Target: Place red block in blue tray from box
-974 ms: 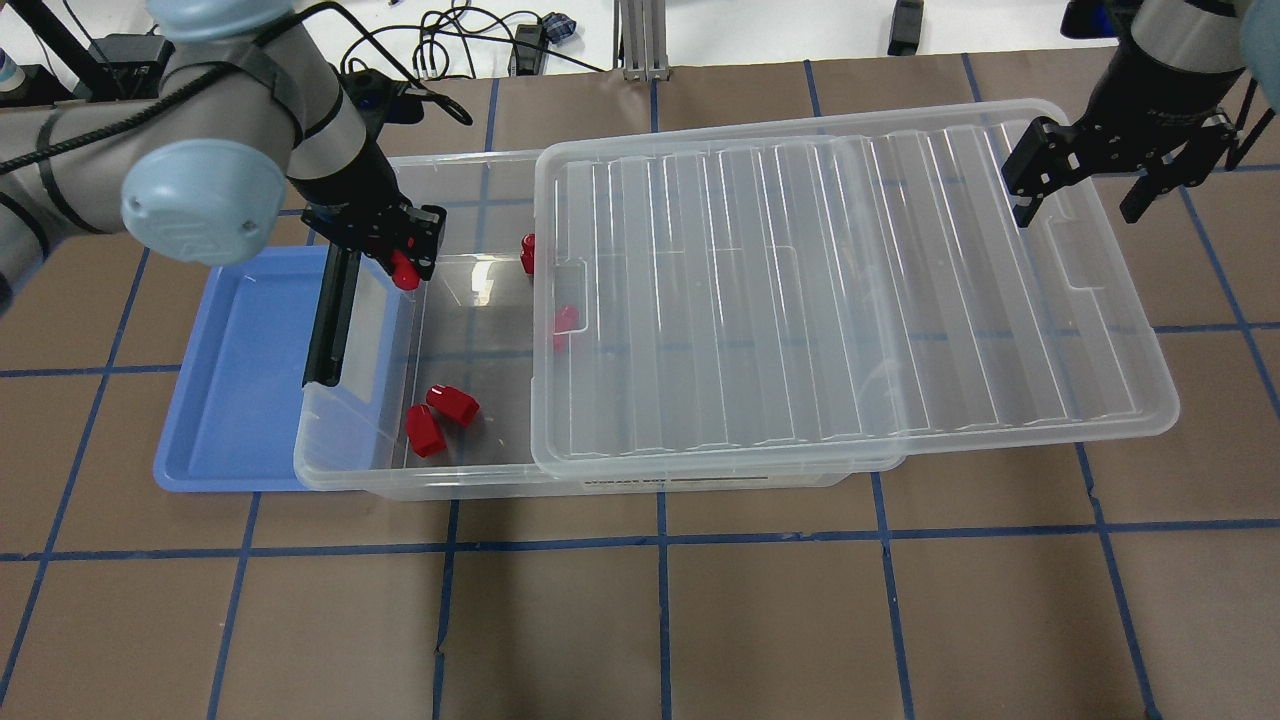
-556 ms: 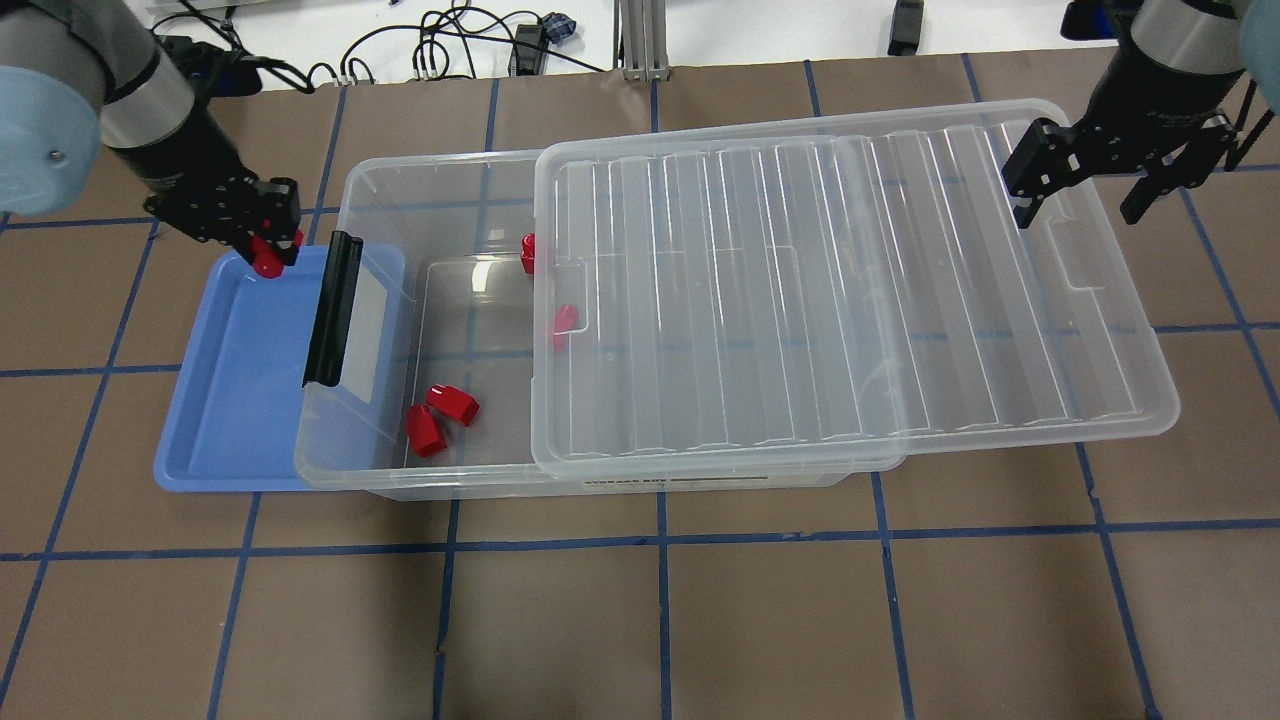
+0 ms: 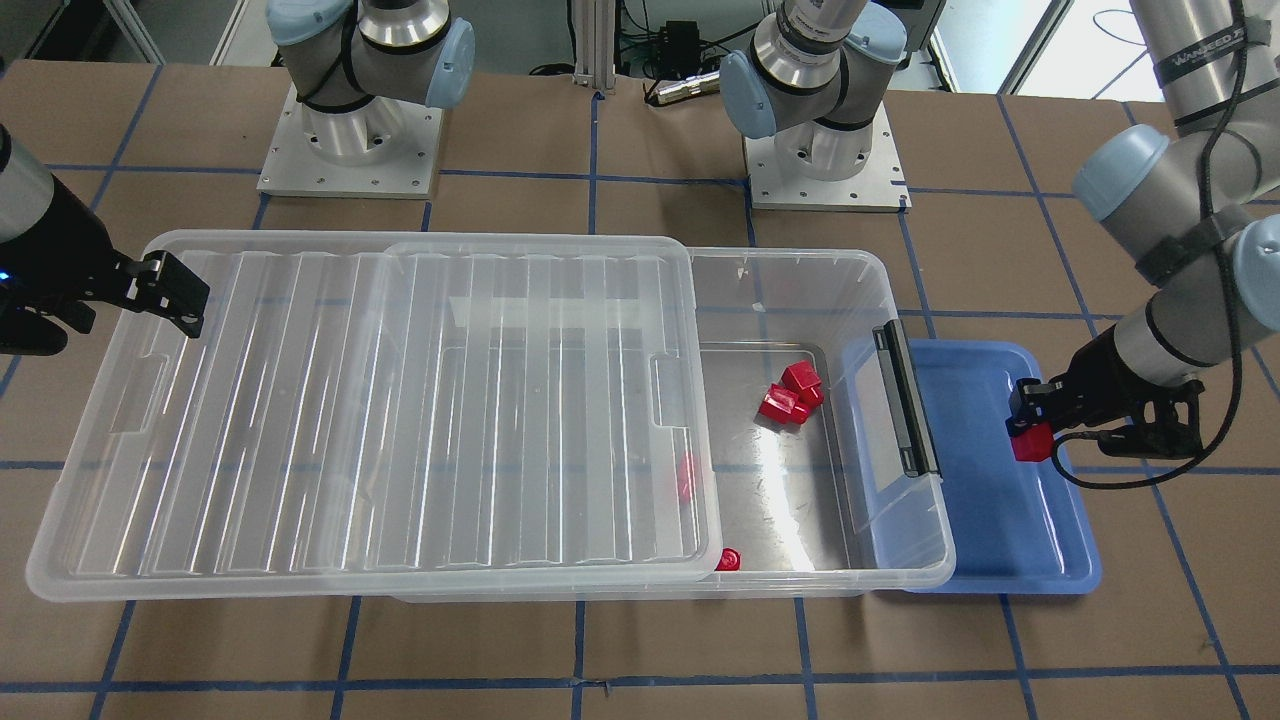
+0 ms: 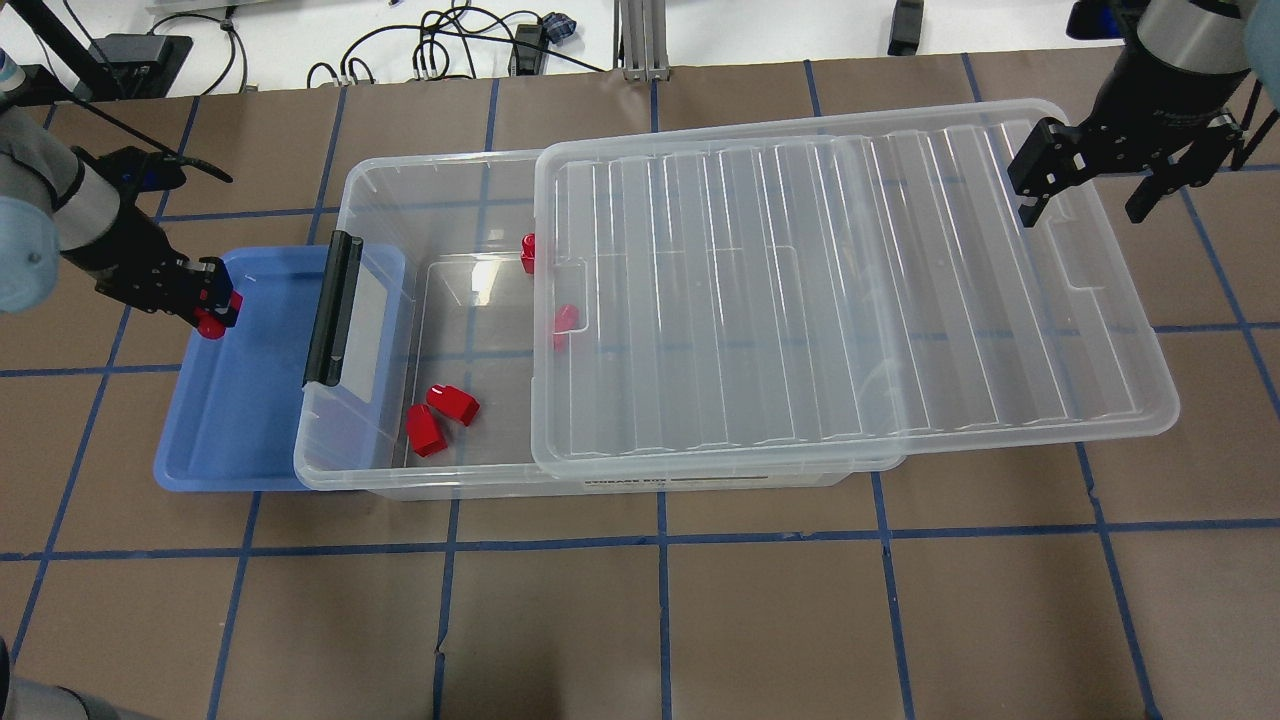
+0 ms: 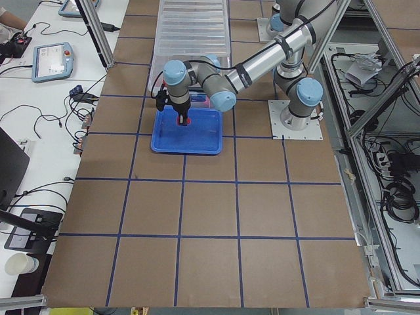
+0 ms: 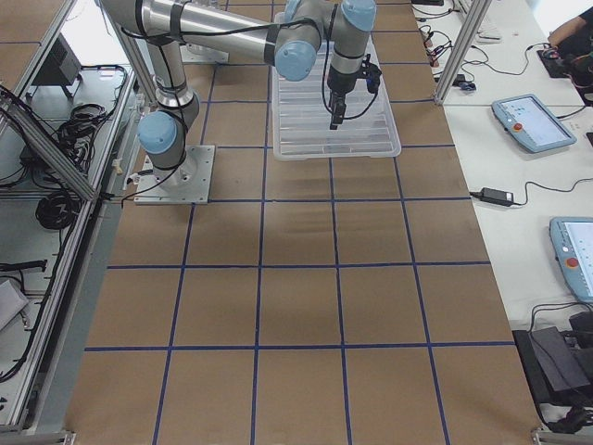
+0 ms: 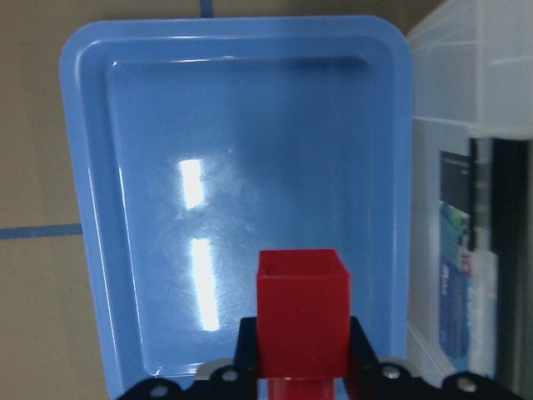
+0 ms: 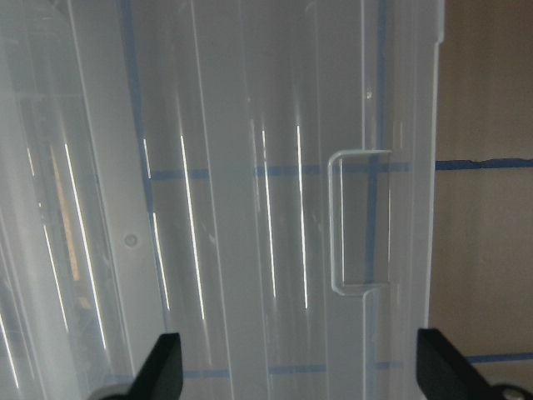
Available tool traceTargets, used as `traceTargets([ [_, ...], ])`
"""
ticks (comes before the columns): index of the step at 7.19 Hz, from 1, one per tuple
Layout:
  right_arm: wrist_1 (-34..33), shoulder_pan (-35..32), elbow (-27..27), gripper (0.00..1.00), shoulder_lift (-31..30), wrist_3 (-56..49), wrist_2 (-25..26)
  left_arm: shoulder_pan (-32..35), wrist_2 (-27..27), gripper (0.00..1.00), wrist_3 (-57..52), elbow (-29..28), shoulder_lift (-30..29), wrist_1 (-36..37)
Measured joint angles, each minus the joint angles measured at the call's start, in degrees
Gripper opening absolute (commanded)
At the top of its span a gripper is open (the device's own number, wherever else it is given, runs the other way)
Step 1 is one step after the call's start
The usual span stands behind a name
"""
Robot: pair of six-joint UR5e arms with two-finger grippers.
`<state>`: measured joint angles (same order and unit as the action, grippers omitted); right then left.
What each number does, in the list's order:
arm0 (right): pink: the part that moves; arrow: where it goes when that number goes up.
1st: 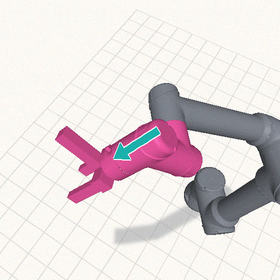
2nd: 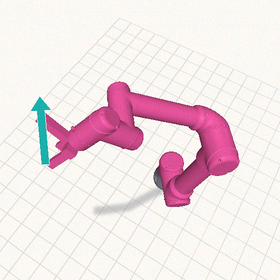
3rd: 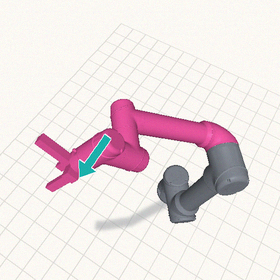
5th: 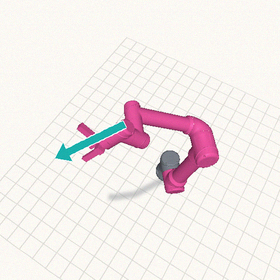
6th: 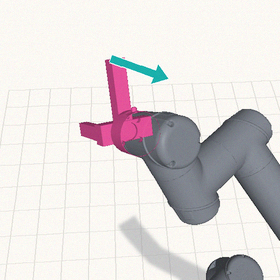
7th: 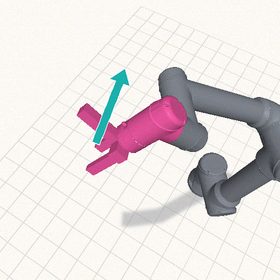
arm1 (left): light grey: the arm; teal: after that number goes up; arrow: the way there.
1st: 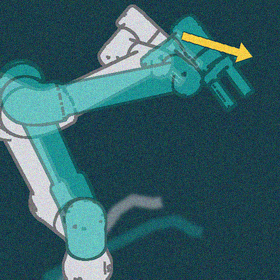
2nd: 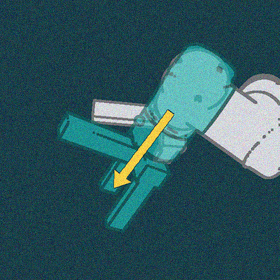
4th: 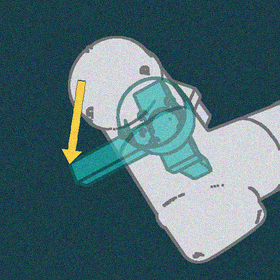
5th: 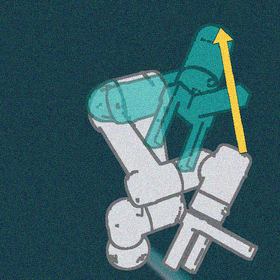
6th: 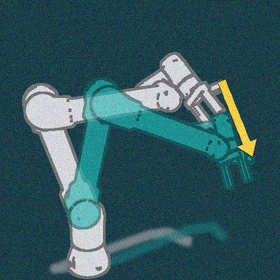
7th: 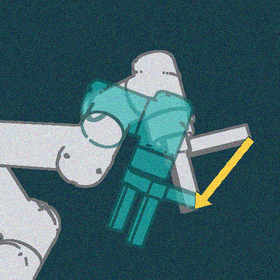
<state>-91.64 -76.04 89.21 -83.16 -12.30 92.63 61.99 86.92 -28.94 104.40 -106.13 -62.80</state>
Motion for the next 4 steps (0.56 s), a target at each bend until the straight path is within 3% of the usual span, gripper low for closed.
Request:
traceTargets([
  [1,-0.2,0.5,0.0,1.00,0.2,0.1,0.0,-0.4,0.0,0.47,-0.2,2.2,-0.4,2.5],
  [2,-1.1,1.2,0.0,1.00,0.5,0.1,0.0,-0.5,0.1,0.89,-0.2,3.2,-0.7,3.6],
  [3,-2.3,1.7,0.0,1.00,0.9,0.2,0.0,-0.5,0.1,1.00,-0.1,3.6,-0.9,4.0],
  [4,-3.4,2.6,0.0,1.00,1.7,0.0,0.1,-0.4,0.2,1.00,0.0,3.7,-0.9,4.1],
])
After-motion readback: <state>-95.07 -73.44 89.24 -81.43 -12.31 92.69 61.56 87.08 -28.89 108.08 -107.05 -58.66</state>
